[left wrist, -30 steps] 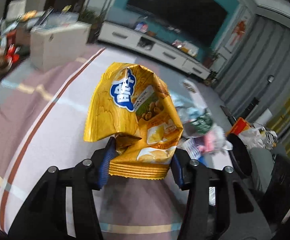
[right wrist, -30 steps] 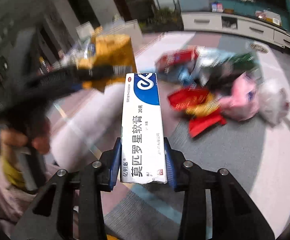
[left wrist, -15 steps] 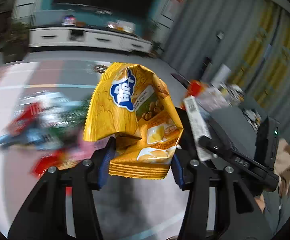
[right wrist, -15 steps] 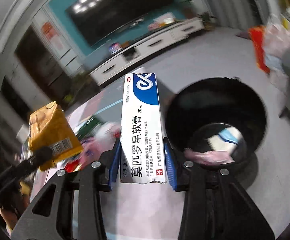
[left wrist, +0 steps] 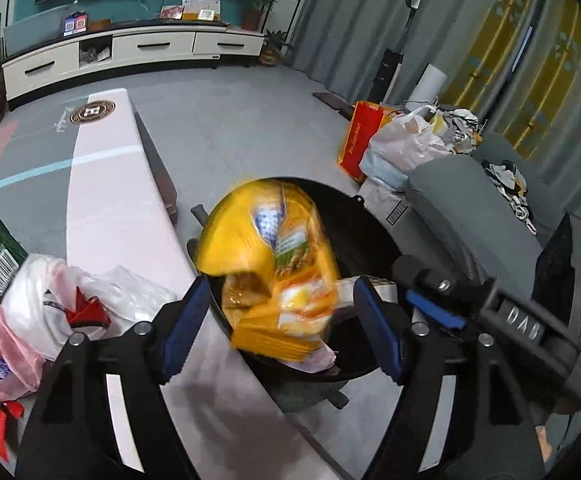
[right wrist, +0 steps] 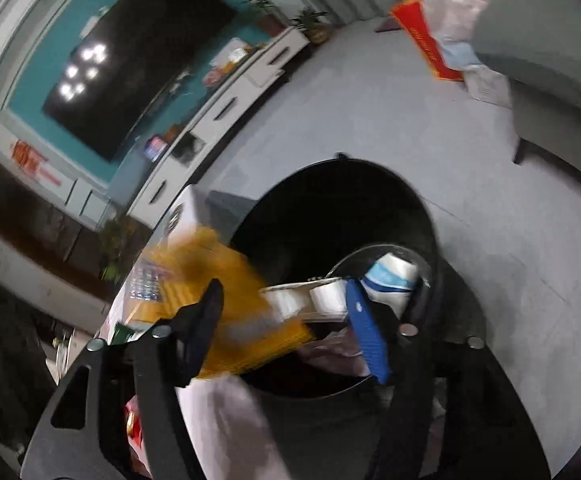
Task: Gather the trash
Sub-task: 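Move the box and chip bag over the black bin and release both, then grasp the pink plastic bag with the right gripper while the left grasps the red snack wrapper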
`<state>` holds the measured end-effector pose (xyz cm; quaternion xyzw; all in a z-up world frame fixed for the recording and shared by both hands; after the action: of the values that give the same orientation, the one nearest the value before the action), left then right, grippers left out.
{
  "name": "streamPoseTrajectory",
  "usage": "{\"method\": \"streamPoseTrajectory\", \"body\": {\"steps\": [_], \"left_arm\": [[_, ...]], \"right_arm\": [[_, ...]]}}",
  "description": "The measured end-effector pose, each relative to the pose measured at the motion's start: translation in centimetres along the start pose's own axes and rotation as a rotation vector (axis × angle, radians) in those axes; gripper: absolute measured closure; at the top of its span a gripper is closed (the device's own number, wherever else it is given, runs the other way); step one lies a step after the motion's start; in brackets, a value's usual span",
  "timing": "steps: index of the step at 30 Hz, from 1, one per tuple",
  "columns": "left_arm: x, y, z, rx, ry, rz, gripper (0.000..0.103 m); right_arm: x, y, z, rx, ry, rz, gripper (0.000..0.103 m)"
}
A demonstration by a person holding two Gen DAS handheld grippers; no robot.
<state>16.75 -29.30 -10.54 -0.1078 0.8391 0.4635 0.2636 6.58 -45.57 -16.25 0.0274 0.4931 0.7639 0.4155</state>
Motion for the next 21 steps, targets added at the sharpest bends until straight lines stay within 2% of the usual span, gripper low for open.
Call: {"method": "streamPoseTrajectory", "body": {"steps": [3, 6, 9, 12, 15, 18, 21], "left_arm": [[0.6, 0.7, 1.0, 0.010, 0.004, -0.001, 0.026], [1.9, 3.1, 2.2, 0.003, -0.021, -0.041, 0.025], [3.4, 6.5, 3.3, -0.010, -0.052, -0.105, 0.022], [5.1, 10.9, 6.4, -0.062, -0.048, -0.176, 0.019], [5.8, 14.8, 11.1, -0.111, 0.042, -0.227, 0.019], [5.9, 18.2, 16.5, -0.180, 0.167, -0.298, 0.019], [6.5, 19.7, 21.4, -0.212, 0.290, -0.310, 0.019]], "right_arm": [[0.1, 0.3, 0.0, -0.022, -0.013, -0.008, 0.038], [0.2, 0.4, 1.5, -0.040, 0.022, -0.007, 0.038], [0.7, 0.2, 4.2, -0.086, 0.088, 0.007, 0.038], [2.1, 0.0, 8.5, -0.160, 0.209, 0.046, 0.038], [4.8, 0.1, 14.0, -0.233, 0.377, 0.084, 0.038], [7.0, -0.2, 17.7, -0.283, 0.465, 0.103, 0.038], [8.4, -1.5, 20.4, -0.302, 0.506, 0.132, 0.038]]}}
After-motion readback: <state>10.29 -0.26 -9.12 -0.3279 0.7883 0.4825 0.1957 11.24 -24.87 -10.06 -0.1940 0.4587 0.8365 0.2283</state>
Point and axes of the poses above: each gripper's, at about its wrist camera, not at the fingertips, and y roughly against the way its jaws point, z to its left, x to its underside, the point moved 3 cm from there along -y, roughly the way its jaws point, and after that the axes turned 13 degrees about y, right-handed, at the moved point
